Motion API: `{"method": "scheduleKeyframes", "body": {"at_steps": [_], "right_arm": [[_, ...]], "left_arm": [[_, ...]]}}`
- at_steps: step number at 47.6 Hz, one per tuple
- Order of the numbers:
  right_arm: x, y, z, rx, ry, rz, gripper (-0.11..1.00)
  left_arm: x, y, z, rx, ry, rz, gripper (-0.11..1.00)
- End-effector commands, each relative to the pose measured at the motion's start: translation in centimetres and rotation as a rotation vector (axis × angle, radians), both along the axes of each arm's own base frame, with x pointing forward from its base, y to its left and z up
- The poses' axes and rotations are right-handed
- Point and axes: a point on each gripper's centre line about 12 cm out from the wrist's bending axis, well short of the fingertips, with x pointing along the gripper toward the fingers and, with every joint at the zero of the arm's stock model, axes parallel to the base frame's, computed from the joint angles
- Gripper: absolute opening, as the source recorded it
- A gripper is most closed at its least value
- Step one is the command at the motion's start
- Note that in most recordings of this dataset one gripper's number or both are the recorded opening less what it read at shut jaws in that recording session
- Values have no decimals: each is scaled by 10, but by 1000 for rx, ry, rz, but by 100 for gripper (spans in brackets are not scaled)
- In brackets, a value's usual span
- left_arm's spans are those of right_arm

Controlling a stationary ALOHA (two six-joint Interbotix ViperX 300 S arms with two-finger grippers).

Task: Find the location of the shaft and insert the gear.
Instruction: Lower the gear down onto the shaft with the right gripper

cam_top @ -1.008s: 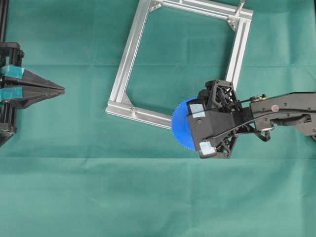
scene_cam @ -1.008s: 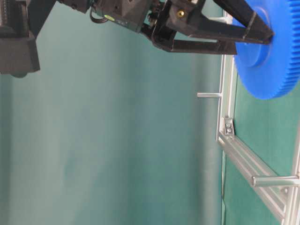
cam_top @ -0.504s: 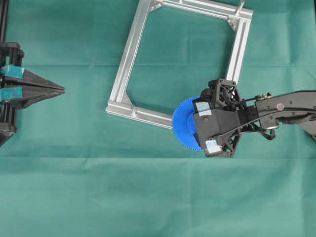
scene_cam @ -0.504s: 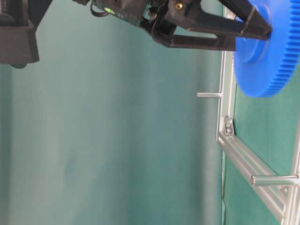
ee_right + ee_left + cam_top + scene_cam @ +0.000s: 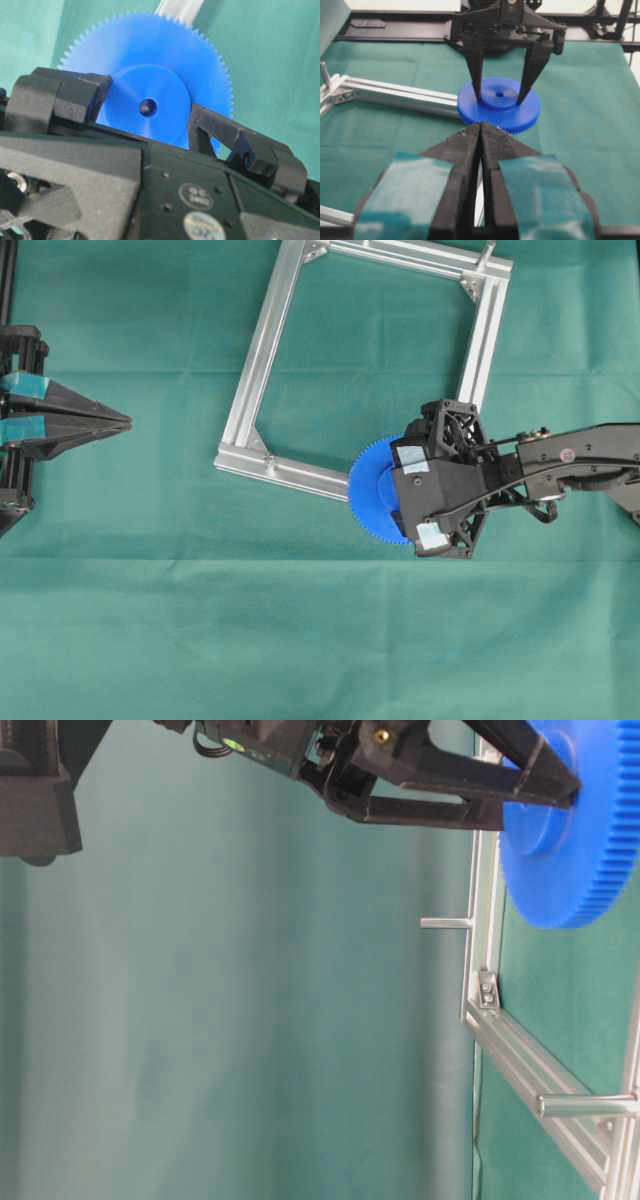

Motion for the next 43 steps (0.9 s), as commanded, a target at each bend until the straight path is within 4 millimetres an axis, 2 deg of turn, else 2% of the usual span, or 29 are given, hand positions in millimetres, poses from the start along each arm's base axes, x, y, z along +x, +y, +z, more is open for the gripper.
{"method": "scheduleKeyframes", "body": {"at_steps": [1, 27, 43], "right_arm": [[3, -8, 13, -5, -42, -16, 70], [2, -17, 13, -4, -40, -42, 70], [-2, -14, 4, 29, -35, -51, 70]], "left_arm": [[3, 0, 10, -3, -23, -1, 1], [3, 0, 9, -3, -20, -1, 1], [3, 0, 10, -3, -22, -1, 1]]}}
